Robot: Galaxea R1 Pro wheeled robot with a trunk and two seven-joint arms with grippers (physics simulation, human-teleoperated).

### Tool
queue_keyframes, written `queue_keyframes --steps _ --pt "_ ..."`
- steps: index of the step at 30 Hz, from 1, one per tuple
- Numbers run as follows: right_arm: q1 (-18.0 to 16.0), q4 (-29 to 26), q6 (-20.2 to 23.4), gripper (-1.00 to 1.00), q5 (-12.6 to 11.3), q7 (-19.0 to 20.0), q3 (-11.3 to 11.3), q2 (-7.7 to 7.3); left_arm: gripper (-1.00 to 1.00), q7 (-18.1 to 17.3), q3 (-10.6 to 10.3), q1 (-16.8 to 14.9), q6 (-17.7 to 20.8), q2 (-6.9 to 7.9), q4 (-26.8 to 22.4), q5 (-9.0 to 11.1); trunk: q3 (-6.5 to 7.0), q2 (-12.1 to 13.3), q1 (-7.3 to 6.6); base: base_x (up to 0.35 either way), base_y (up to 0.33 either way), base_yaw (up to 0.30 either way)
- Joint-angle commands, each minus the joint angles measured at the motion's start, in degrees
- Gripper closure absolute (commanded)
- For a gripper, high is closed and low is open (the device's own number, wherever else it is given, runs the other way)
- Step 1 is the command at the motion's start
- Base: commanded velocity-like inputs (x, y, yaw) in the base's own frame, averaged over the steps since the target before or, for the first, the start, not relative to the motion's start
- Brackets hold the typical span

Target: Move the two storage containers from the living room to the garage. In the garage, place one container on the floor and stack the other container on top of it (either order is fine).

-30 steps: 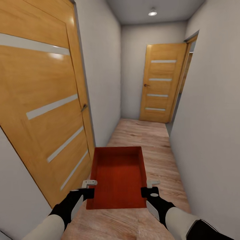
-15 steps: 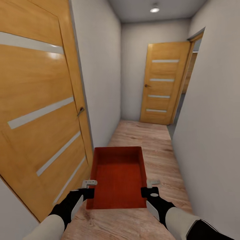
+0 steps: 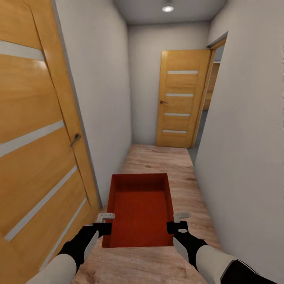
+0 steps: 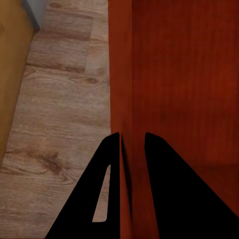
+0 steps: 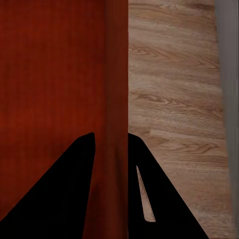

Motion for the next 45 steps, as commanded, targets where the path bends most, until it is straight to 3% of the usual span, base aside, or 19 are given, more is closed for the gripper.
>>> queue_keyframes --steps 1,27,45 --pt "-0.09 -0.03 -2.58 1.0 0.45 -1.96 -2.8 -0.56 1.0 0.16 0.4 0.02 0.37 0.07 -0.02 0.5 -0.08 -0.07 0.05 0.322 0.0 -0.241" --pt "-0.09 -0.03 -2.58 1.0 0.4 -1.96 -2.8 -0.55 1.0 0.14 0.24 0.02 0.37 0.07 -0.02 0.58 -0.08 -0.07 0.05 0.322 0.048 -0.239" --pt "-0.09 -0.03 -2.58 1.0 0.4 -1.96 -2.8 -0.55 1.0 0.16 0.22 0.02 0.37 0.15 -0.02 0.58 -0.08 -0.07 0.05 0.322 0.118 -0.024"
